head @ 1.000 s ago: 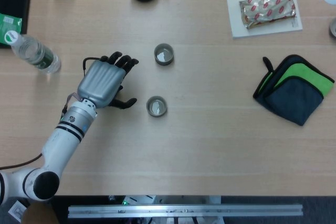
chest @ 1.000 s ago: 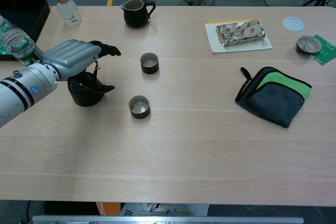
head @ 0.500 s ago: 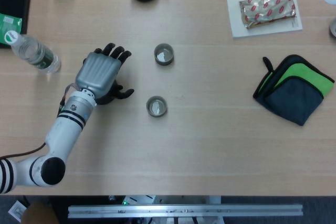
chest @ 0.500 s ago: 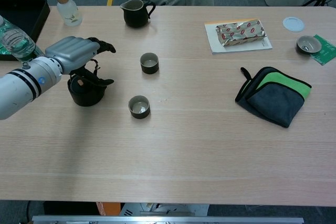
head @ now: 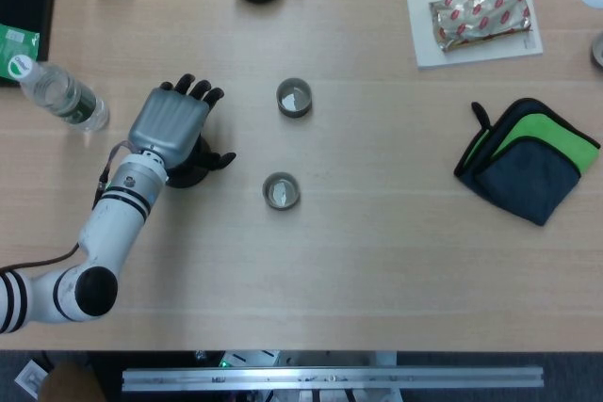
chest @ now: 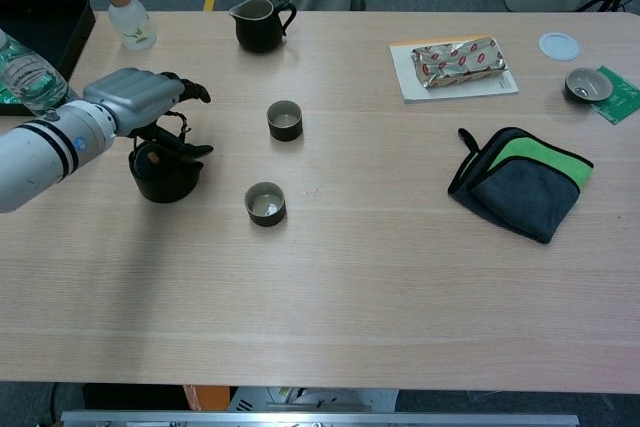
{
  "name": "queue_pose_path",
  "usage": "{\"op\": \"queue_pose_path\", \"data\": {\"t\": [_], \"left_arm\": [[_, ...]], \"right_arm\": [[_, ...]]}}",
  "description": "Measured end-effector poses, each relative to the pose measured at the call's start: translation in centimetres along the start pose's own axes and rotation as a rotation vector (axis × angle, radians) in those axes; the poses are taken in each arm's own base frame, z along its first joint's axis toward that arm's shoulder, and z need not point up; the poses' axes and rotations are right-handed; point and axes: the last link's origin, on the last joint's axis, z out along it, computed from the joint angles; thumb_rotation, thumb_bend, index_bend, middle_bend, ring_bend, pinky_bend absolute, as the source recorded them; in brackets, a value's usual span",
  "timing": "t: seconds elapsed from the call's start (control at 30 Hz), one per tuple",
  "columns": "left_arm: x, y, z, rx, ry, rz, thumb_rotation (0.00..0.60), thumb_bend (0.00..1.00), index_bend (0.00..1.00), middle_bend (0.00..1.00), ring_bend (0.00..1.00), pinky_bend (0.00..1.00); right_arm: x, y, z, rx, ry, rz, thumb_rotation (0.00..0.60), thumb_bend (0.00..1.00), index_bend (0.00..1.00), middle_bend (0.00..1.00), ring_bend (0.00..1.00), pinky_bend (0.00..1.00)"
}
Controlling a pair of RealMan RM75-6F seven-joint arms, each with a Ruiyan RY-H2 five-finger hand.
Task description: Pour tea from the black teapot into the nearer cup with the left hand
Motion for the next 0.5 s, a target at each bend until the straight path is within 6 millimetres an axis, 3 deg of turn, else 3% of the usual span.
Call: {"op": "queue_pose_path", "data": {"t": [0.5], "left_arm": [[-0.7,-0.8,1.3,0.036,-0.056,0.010,0.224,0.19,0.17,0.21,0.10,0.22]], "right_arm": [[-0.1,0.2,0.0,-0.007,-0.001,0.001,0.600,0.01,0.27,0.37,0.29,0.32]]}}
